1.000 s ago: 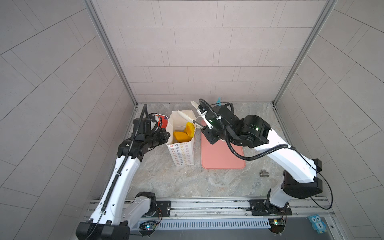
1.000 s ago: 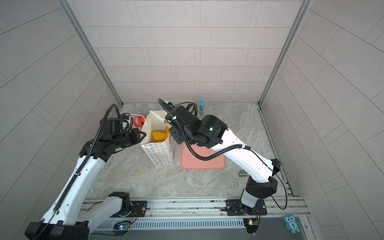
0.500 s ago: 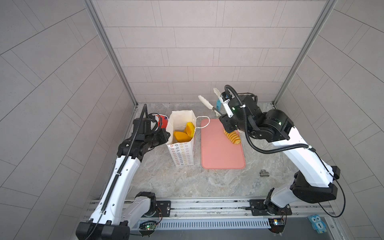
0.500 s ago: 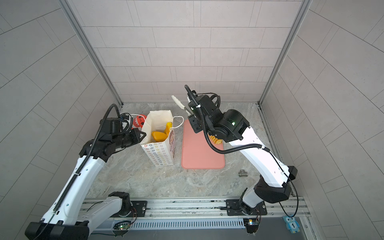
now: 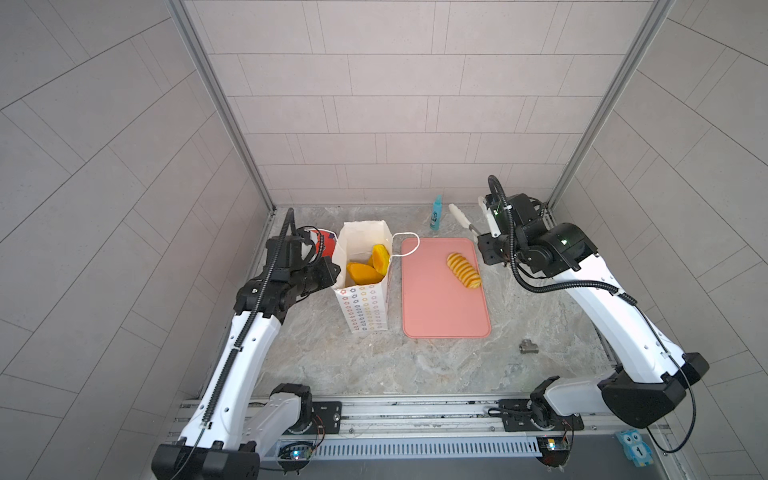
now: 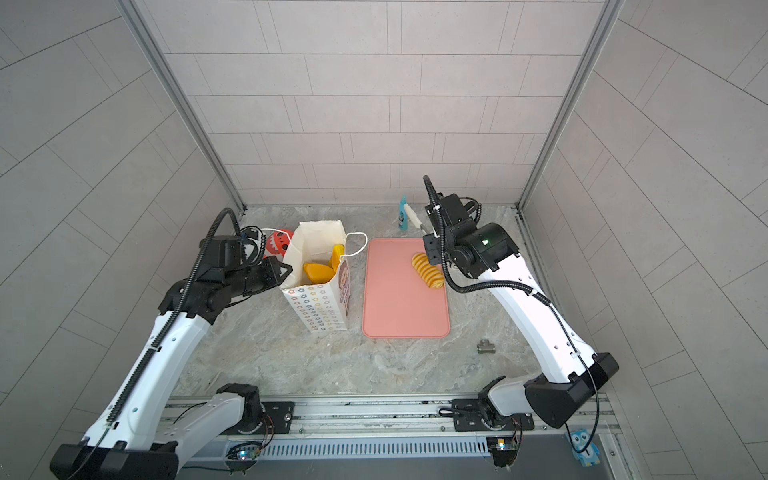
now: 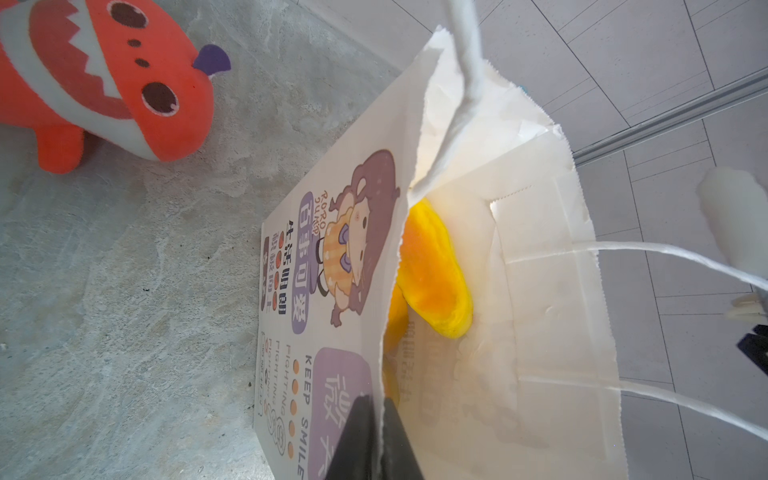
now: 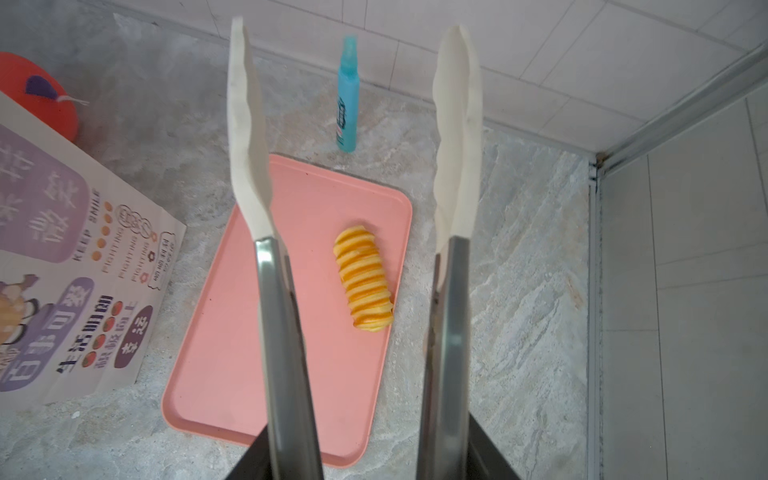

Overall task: Place the fake bread into the paper bag
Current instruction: 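Move the open tongs back over the tray toward the striped bun, then lower the tongs around the striped bun and squeeze them shut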

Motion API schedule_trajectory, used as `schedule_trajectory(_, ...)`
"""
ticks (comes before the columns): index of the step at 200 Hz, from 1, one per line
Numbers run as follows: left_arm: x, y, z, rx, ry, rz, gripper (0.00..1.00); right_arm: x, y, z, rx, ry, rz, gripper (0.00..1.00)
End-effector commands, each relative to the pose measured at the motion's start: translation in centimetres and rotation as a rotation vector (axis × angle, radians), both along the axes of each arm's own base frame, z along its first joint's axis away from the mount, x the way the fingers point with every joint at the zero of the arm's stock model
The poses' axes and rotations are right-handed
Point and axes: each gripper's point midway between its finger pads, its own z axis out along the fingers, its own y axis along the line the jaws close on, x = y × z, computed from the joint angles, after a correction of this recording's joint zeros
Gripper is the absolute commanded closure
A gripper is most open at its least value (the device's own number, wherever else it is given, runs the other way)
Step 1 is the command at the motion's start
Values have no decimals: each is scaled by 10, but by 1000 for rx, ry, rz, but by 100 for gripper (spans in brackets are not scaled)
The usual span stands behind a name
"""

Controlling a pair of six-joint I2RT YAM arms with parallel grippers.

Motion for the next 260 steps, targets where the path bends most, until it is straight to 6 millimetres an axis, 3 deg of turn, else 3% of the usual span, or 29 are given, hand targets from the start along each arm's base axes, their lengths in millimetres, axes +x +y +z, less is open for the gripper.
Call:
schedule_trajectory(1, 1, -1, 15, -1, -45, -10, 89, 5, -3, -16, 38, 15, -17, 46)
schedule_trajectory(52, 1, -1, 14, 1, -43, -13, 89, 9, -13, -77, -36, 160, -36, 45)
schedule_trajectory(99, 1, -1, 13, 1, -43, -13, 89, 12, -11, -114, -83, 273, -34, 45)
schedule_trajectory(162, 2, -2, 13, -5, -41, -17, 89, 9, -10, -150, -126, 428, -47, 42)
schedule_trajectory(260, 2, -2, 11, -4, -38, -21, 89, 15, -5, -175, -131, 477, -33, 38)
